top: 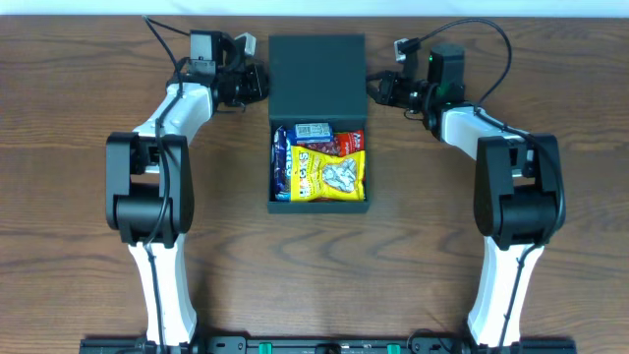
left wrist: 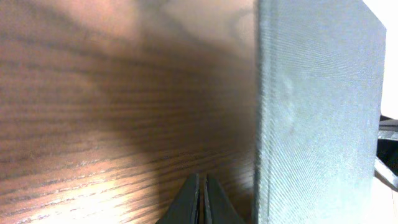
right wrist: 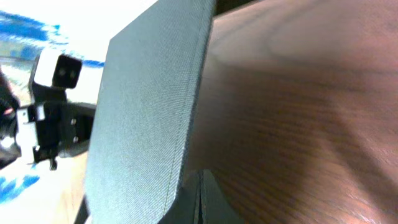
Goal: Pack container
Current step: 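Push the lid forward with both grippers to close the box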
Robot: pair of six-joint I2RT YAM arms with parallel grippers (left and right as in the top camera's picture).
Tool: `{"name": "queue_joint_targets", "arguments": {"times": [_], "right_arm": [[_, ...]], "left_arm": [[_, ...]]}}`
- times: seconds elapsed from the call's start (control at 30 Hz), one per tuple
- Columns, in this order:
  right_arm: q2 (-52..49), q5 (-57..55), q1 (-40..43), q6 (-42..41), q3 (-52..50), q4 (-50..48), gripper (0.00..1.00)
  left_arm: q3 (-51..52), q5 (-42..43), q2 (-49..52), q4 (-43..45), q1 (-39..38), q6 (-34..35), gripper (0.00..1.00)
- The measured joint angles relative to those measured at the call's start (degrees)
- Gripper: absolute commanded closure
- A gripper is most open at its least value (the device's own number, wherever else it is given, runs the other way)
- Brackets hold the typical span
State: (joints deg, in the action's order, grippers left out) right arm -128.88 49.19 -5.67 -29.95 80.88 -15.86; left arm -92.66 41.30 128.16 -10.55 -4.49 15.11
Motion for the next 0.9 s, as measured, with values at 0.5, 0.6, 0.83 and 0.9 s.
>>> {"name": "queue_joint_targets", "arguments": {"times": [0.5, 0.6, 0.83, 0.9], "right_arm": [[7.17, 14.6, 0.15, 3.52, 0.0, -3.52, 0.98], [9.05, 17.07, 0.15, 3.72, 0.02, -2.71, 0.99], [9.88, 19.89, 0.15, 5.53, 0.17, 9.4, 0.99], [9.88, 20.09, 0.15, 6.56, 0.28, 13.33, 0.99]], "left_arm": [[-0.37, 1.22, -16.74, -12.22, 0.15, -12.68, 0.94], [-0.44, 1.42, -18.84, -16.39, 0.15, -15.54, 0.94], [-0.48, 0.5, -22.77, -26.23, 0.15, -21.0, 0.94], [-0.5, -0.13, -23.43, -28.83, 0.15, -21.97, 0.94]]}}
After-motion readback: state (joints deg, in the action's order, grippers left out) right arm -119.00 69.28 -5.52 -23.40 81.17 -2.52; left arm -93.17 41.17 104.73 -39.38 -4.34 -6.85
